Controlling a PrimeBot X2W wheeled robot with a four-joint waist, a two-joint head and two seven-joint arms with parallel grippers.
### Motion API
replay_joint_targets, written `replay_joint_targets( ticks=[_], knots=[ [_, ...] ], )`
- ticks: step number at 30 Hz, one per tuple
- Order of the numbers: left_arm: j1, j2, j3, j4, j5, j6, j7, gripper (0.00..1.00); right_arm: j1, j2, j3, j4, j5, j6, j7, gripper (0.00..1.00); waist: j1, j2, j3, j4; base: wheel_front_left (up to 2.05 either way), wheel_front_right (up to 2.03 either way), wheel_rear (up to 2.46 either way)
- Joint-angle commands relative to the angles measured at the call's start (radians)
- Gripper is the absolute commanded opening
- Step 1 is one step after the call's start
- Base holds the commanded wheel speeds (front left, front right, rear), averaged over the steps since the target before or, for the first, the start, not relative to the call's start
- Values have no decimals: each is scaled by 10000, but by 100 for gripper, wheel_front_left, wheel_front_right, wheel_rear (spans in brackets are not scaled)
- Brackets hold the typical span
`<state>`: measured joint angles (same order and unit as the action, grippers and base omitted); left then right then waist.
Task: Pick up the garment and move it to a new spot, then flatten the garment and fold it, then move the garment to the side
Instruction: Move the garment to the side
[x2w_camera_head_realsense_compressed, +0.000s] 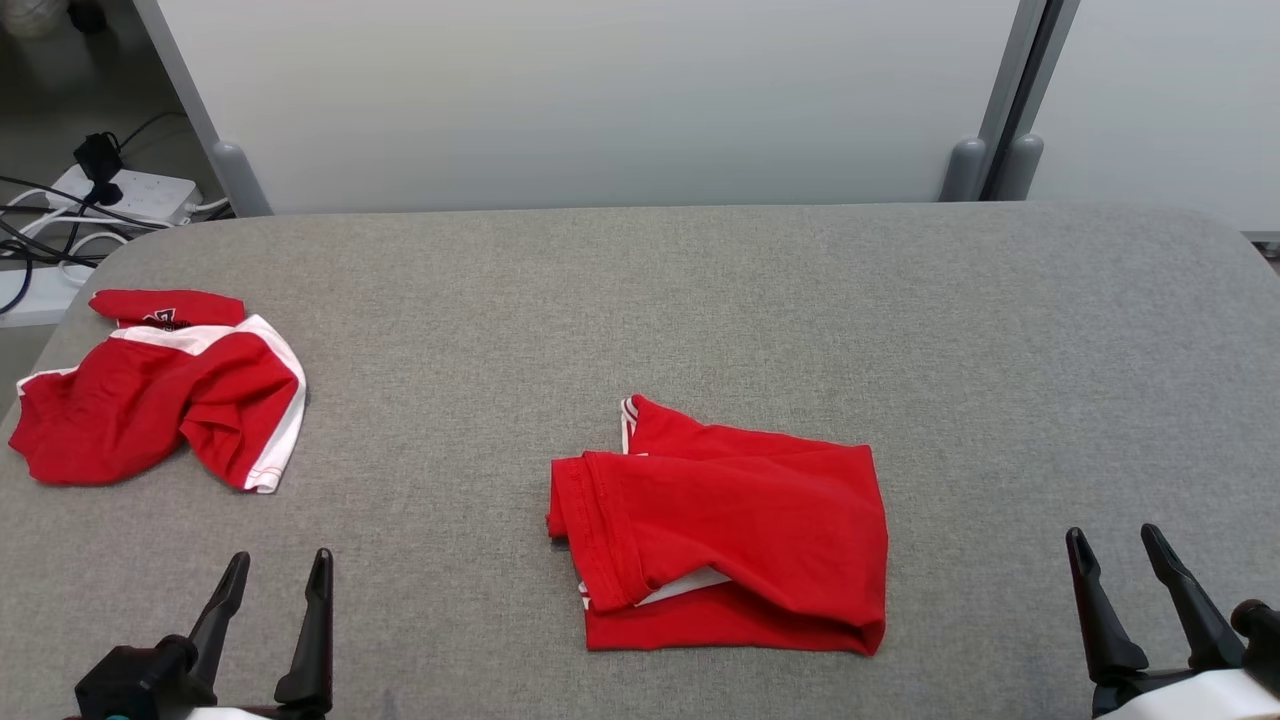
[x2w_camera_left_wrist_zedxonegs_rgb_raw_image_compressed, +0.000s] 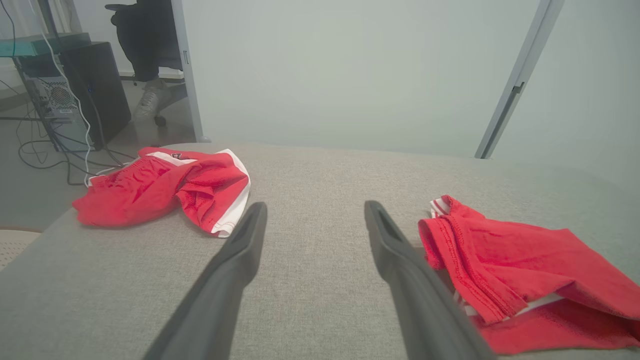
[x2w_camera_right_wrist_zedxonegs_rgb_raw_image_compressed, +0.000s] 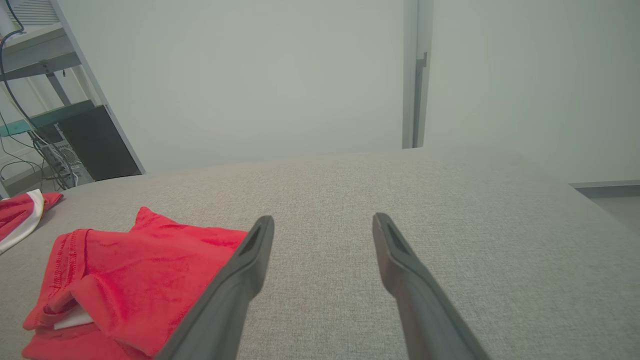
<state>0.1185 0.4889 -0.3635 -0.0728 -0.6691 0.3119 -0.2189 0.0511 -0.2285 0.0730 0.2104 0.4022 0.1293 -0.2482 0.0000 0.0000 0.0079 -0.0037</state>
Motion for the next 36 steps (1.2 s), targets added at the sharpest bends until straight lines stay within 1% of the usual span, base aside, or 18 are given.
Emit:
replay_joint_targets(
  ticks=[1, 8, 14, 17, 20, 25, 30, 31, 36],
  knots=[
    [-409, 279, 402, -241, -10, -46, -25, 100, -141, -227, 147, -190, -52, 14, -135, 100, 0, 0, -2, 4, 0, 0, 0],
    [-563, 432, 377, -207, 34, -277, -70, 100, -218, -225, 184, -73, -33, 14, -135, 100, 0, 0, 79, 71, 0, 0, 0],
    [-646, 415, 435, -192, 20, -212, -84, 100, -395, -269, 215, 105, 45, 14, -135, 100, 0, 0, 233, 259, 0, 0, 0],
    [-737, 418, 400, -204, 58, -243, -96, 100, -541, -308, 285, 282, 138, 14, -52, 100, 0, 0, 347, 467, 0, 0, 0],
    [-890, 371, 368, -248, 96, -247, -110, 100, -771, -315, 451, 584, 307, 14, 251, 100, 0, 0, 481, 776, 0, 0, 0],
    [-1129, 287, 296, -240, 157, -285, -139, 100, -1386, -351, 1030, 1273, 601, 14, 991, 100, 0, 0, 700, 1357, 0, 0, 0],
    [-1307, 128, 222, -122, 180, -354, -197, 100, -2024, -303, 1577, 2314, 1068, 14, 1601, 100, 0, 0, 883, 1989, 0, 0, 0],
    [-1307, 128, 222, -122, 180, -354, -197, 100, -2024, -303, 1577, 2314, 1068, 14, 1601, 100, 0, 0, 883, 1989, 0, 0, 0],
    [-1361, 52, 185, 0, 196, -414, -238, 100, -2372, -174, 1889, 3072, 1637, 14, 2165, 100, 0, 0, 967, 2280, 0, 0, 0]
  ],
)
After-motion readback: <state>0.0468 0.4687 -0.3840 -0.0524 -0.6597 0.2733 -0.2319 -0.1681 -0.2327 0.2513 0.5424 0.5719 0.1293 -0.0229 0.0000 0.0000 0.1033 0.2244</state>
